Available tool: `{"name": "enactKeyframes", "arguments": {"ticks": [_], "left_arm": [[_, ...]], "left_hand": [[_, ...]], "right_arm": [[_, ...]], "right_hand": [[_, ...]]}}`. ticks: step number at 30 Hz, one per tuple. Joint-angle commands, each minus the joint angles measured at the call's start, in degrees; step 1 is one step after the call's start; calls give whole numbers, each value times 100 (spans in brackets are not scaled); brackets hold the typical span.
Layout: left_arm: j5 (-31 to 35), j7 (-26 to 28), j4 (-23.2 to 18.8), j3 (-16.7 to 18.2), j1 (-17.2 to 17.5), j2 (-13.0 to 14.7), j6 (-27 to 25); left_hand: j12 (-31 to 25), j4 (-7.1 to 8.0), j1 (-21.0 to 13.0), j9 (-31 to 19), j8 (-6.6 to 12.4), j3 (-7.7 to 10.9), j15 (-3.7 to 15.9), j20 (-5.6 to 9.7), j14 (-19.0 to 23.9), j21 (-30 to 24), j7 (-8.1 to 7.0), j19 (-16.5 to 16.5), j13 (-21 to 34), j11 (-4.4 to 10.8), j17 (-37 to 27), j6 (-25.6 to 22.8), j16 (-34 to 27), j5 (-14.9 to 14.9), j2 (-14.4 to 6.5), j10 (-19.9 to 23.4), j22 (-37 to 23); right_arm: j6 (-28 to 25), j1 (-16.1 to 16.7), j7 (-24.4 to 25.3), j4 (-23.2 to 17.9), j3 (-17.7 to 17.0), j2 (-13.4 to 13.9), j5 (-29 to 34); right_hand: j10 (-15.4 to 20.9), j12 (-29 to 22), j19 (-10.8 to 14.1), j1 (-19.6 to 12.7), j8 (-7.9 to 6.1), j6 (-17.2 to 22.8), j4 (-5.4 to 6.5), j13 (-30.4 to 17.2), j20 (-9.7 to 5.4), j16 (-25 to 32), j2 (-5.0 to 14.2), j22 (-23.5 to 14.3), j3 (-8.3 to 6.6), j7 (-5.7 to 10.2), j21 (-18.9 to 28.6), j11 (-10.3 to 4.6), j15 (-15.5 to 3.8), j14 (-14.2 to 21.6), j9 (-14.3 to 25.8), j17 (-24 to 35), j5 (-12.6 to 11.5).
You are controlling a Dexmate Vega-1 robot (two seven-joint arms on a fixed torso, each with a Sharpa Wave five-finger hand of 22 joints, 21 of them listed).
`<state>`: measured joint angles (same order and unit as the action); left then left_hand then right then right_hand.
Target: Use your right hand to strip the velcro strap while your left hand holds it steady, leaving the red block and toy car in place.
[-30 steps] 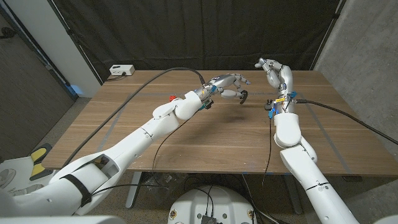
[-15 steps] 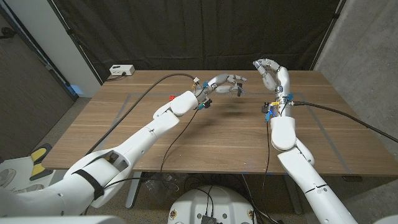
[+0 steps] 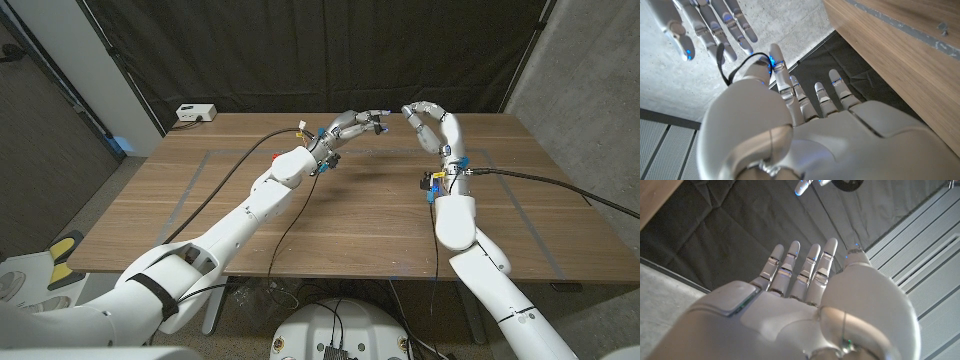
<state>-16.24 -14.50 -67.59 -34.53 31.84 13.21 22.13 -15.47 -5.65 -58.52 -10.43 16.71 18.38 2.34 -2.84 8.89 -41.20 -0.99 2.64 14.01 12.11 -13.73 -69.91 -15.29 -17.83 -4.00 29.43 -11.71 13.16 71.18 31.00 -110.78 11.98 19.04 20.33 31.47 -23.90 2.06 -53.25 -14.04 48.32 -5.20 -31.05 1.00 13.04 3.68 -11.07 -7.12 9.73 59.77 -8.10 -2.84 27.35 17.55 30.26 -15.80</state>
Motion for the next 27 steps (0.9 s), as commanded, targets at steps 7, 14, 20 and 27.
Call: {"name": "enactKeyframes", "arguments": {"ticks": [7,14,20,27], "left_arm": [[-29,306,-137,-70,-25,-54,-306],[158,345,-184,-149,-98,6,-326],[169,349,-207,-169,-132,-7,-413],[122,381,-227,-162,-149,-61,-533]], "left_hand": [[-45,-131,-197,-23,-60,53,496,10,26,-81,225,5,12,7,3,-152,19,186,-31,292,-11],[-30,-256,-381,-22,-51,111,494,-3,-35,-108,395,-59,4,8,19,-364,82,355,1,384,-8],[-10,-300,-476,-19,-64,167,467,-50,-54,-120,544,-111,-1,6,15,-418,100,438,-18,397,-10],[-14,-333,-561,-19,-84,230,466,-95,-48,-142,657,-145,-3,1,10,-444,107,543,-31,473,-14]], "right_arm": [[-1551,-137,2967,631,753,-591,3825],[-1948,-242,3300,912,870,-868,4460],[-2003,-210,3300,1172,646,-1472,5414],[-2373,-254,3300,1489,467,-2033,6408]], "right_hand": [[-29,36,254,121,136,-405,-57,1,-57,23,-375,19,169,11,83,-12,-732,84,-44,-19,-80],[65,-11,290,311,-5,-150,19,4,-22,45,-476,25,292,-69,78,-57,-758,150,-31,-11,-152],[223,-87,300,426,-85,-13,60,-1,15,59,-550,26,378,-117,67,-92,-772,206,-18,-6,-208],[330,-154,270,706,-120,12,164,-17,26,67,-722,28,560,-104,36,-139,-815,252,1,2,-238]]}}
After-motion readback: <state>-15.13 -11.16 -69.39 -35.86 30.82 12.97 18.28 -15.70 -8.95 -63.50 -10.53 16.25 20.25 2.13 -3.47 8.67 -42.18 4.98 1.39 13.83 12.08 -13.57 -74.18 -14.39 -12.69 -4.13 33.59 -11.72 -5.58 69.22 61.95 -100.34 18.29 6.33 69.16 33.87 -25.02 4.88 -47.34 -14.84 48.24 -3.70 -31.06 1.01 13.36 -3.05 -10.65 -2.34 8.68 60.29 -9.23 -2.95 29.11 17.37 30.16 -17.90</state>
